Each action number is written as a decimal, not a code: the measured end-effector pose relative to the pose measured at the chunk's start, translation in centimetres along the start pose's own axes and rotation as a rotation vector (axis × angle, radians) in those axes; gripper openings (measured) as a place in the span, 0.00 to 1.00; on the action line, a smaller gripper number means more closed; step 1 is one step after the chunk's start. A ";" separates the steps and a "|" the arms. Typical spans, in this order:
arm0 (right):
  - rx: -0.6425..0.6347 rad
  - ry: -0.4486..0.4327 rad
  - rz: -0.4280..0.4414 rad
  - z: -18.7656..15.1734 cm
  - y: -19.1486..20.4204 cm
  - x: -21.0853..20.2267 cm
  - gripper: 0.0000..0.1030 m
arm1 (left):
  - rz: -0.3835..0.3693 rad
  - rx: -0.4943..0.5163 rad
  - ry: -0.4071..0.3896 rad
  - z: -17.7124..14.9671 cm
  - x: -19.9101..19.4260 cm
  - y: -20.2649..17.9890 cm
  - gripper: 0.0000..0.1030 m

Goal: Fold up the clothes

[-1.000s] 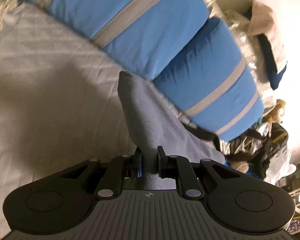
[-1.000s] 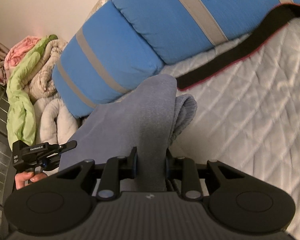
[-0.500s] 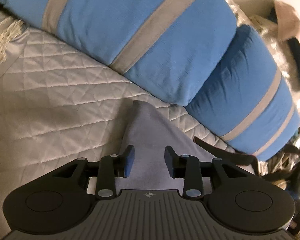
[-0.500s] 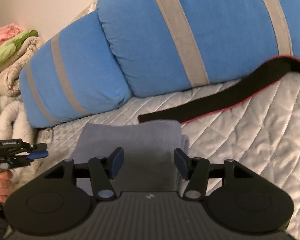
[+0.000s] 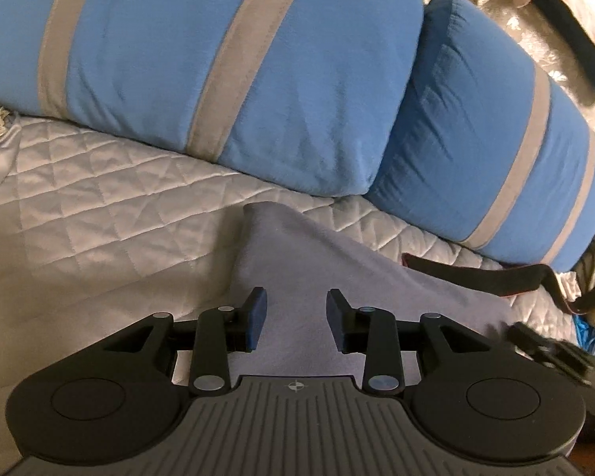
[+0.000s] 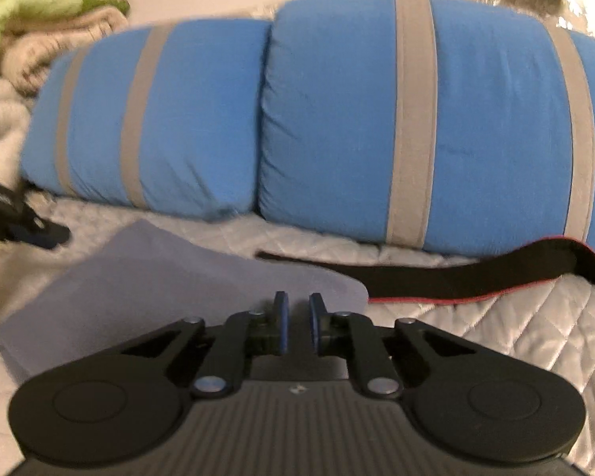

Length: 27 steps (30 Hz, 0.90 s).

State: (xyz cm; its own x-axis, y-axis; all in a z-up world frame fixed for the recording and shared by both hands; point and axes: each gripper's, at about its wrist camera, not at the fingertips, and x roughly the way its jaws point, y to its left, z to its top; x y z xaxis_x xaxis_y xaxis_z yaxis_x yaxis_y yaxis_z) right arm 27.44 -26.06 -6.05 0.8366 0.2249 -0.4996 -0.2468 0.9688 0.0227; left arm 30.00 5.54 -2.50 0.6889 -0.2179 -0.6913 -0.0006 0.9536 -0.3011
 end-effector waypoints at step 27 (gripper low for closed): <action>-0.070 -0.032 0.129 3.0 4.4 1.1 0.17 | -0.043 0.241 0.006 -3.6 5.4 -7.8 0.29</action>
State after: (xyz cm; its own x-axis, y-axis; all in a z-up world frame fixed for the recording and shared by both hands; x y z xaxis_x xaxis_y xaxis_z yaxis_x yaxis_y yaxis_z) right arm 28.75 -21.25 -3.92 0.8107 0.3514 -0.4682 -0.3858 0.9223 0.0241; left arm 31.14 -3.86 -6.24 0.6802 -0.2602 -0.6853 0.2022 0.9652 -0.1657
